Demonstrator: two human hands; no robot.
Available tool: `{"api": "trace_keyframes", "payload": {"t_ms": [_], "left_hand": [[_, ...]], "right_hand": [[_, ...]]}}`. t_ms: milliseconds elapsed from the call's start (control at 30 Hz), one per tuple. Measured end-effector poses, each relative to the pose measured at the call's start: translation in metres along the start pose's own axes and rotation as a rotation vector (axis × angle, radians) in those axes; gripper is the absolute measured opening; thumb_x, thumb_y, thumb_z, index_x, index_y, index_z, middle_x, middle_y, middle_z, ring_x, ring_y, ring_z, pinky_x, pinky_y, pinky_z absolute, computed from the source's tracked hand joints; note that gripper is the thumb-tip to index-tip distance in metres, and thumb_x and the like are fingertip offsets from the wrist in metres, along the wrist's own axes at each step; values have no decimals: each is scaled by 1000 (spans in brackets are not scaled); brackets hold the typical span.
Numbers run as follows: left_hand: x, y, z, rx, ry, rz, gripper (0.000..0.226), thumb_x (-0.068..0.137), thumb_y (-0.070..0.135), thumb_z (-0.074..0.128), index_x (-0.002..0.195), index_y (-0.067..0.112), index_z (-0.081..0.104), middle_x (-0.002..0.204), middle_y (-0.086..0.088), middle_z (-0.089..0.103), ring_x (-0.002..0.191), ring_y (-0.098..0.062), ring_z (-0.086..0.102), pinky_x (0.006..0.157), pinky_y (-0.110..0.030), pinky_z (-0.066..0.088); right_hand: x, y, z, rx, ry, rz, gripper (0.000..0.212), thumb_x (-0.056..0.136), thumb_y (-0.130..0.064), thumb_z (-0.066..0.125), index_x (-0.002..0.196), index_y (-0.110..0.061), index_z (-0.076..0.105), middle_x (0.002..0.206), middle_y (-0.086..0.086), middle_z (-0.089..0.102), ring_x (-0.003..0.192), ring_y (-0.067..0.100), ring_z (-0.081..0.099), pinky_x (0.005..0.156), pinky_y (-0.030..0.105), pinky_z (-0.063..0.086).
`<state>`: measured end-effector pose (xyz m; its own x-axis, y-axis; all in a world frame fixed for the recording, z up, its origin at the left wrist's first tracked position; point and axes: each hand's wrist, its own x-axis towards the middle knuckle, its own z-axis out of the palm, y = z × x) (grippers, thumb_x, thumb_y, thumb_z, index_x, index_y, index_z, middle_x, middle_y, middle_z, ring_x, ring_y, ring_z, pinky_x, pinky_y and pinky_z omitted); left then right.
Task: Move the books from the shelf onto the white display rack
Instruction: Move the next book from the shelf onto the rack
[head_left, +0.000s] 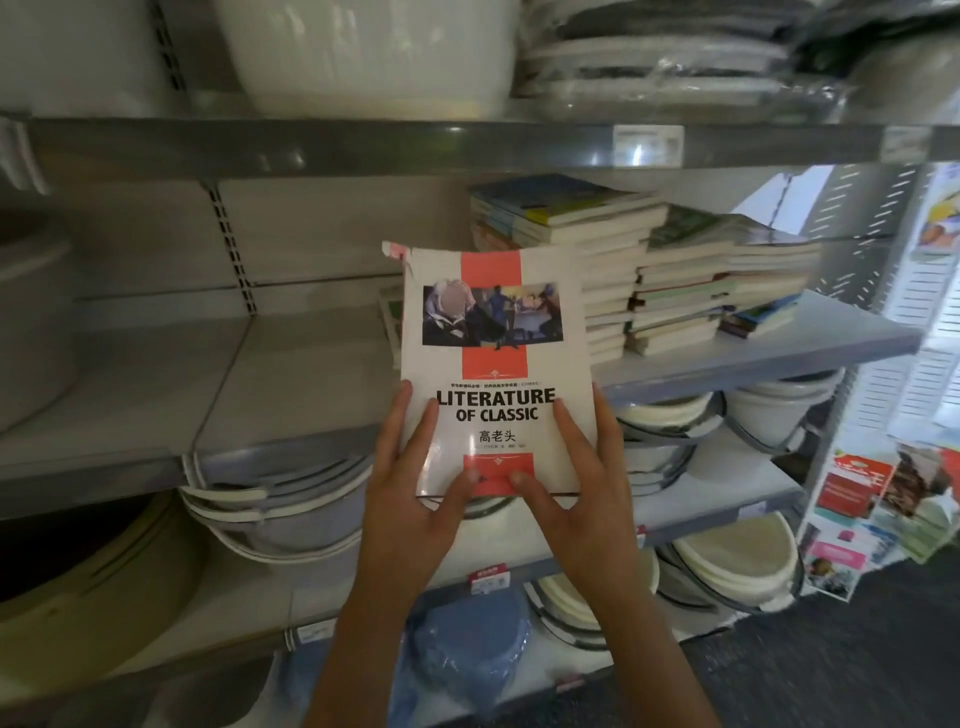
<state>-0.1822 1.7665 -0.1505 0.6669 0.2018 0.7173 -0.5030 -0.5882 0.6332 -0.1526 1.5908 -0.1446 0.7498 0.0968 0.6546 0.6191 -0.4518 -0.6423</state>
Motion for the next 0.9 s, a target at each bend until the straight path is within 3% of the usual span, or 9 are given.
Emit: {"api": "trace_keyframes", "payload": {"t_ms": [133,267,333,433,567,667,700,800,900], "left_hand": [[-17,47,33,25,-20,70,67,92,42,59,146,5,44,161,0,23,149,-5,21,116,-14,26],[-45,104,74,-34,-76,62,66,90,39,60,147,9,42,161,15,20,148,2,18,113,-8,23],[-63,129,97,-74,-109,67,66,90,39,62,147,13,41,162,19,17,149,-3,21,114,-13,28],[-88,166,133,-110,-158,74,66,90,40,62,148,13,42,163,5,22,150,-11,23,117,-26,31],[-115,212,182,-179,-241,80,68,90,40,63,148,12,42,163,-3,19,150,-5,16,115,-12,23],[-126,241,220,-240,-310,121,70,89,38,63,149,10,41,163,-6,17,150,-5,17,112,-9,25],[-128,249,233,-259,-335,142,70,89,38,63,149,10,40,163,-7,17,151,-9,19,112,-11,28],[-133,275,270,-284,-395,196,70,90,40,62,149,9,41,163,-10,19,151,-19,21,115,-17,30],[-140,301,306,-355,-453,212,68,89,37,63,147,9,41,161,-9,20,148,3,16,108,-6,29]], "right_hand": [[-21,5,-64,-23,31,18,72,87,-48,62,150,-21,39,162,2,16,149,3,14,112,7,21],[-54,18,-133,-54,84,34,73,89,-53,63,150,-20,39,164,1,12,151,10,15,115,17,26],[-74,24,-168,-52,108,66,73,88,-50,63,149,-19,40,164,-2,10,151,8,13,114,13,25],[-103,33,-223,-110,151,103,72,86,-46,63,148,-17,42,164,3,12,150,5,12,115,12,23],[-135,43,-290,-153,208,173,70,86,-40,67,148,-20,41,164,2,11,147,-7,8,110,5,23],[-156,56,-335,-192,263,218,70,87,-35,67,149,-19,41,164,-3,9,150,4,10,114,25,32],[-161,59,-348,-198,287,227,70,87,-34,68,149,-18,41,164,-4,10,150,4,11,114,23,32],[-173,66,-387,-254,365,266,70,85,-31,68,148,-15,42,162,2,12,147,-5,11,108,2,21],[-183,80,-421,-290,415,301,69,84,-25,71,146,-12,44,161,3,12,144,-12,9,102,-3,22]]}}
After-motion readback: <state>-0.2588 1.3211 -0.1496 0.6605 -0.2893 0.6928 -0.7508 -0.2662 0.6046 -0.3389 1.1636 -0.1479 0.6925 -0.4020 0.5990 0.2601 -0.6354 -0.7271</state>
